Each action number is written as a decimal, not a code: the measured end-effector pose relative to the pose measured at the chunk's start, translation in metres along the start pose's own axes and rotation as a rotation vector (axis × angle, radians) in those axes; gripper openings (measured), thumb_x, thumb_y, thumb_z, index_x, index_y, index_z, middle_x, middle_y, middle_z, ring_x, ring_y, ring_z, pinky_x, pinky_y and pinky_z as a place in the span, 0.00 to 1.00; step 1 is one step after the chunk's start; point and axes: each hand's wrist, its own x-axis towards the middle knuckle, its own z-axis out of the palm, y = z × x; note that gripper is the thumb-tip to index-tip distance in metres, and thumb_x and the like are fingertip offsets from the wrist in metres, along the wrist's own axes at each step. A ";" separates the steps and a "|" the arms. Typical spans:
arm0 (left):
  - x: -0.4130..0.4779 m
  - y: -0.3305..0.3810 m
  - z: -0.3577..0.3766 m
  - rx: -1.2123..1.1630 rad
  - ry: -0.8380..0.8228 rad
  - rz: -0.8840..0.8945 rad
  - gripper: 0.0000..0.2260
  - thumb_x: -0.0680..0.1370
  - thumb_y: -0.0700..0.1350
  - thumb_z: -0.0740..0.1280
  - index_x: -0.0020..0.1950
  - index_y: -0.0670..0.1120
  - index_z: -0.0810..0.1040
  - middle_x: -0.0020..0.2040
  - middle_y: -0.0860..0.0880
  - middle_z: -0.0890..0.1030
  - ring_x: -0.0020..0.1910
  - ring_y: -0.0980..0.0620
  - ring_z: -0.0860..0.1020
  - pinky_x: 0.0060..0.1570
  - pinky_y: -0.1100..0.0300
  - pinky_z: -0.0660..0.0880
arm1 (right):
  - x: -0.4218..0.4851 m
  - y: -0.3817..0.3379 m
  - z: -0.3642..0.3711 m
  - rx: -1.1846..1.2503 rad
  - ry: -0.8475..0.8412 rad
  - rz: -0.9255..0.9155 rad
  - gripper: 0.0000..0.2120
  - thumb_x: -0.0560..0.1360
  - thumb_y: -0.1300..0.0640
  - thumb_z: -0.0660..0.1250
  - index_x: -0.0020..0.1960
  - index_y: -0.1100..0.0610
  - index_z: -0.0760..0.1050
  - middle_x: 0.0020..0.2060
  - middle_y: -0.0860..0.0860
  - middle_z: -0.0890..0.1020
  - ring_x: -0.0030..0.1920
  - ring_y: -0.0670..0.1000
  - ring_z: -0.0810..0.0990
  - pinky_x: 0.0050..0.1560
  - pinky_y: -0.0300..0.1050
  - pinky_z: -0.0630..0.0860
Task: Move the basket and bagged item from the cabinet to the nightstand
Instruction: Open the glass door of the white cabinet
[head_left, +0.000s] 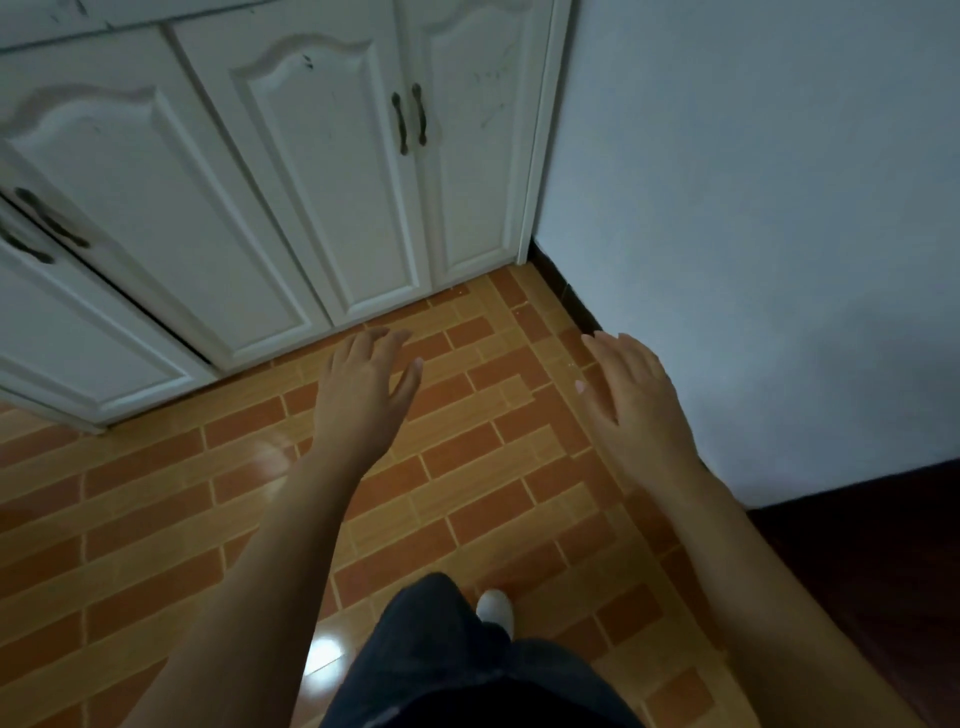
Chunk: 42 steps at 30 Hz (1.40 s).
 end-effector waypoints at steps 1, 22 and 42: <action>0.010 0.001 0.002 -0.001 -0.002 -0.006 0.17 0.78 0.50 0.60 0.64 0.46 0.71 0.62 0.41 0.74 0.62 0.41 0.69 0.61 0.45 0.66 | 0.011 0.003 0.000 0.001 -0.004 -0.006 0.25 0.76 0.46 0.51 0.71 0.54 0.62 0.70 0.52 0.66 0.72 0.53 0.58 0.68 0.52 0.58; 0.335 -0.061 0.021 -0.108 0.031 0.028 0.17 0.78 0.49 0.60 0.65 0.44 0.70 0.63 0.39 0.73 0.63 0.40 0.68 0.62 0.43 0.66 | 0.320 0.014 0.004 -0.046 0.051 0.034 0.22 0.79 0.51 0.56 0.71 0.54 0.61 0.71 0.52 0.65 0.73 0.52 0.56 0.70 0.50 0.54; 0.517 -0.075 0.026 -0.009 0.144 -0.162 0.18 0.78 0.48 0.61 0.65 0.44 0.70 0.64 0.39 0.73 0.64 0.39 0.67 0.63 0.43 0.64 | 0.574 0.042 0.011 0.002 -0.019 -0.235 0.25 0.76 0.48 0.52 0.71 0.56 0.62 0.70 0.54 0.67 0.72 0.55 0.59 0.71 0.55 0.59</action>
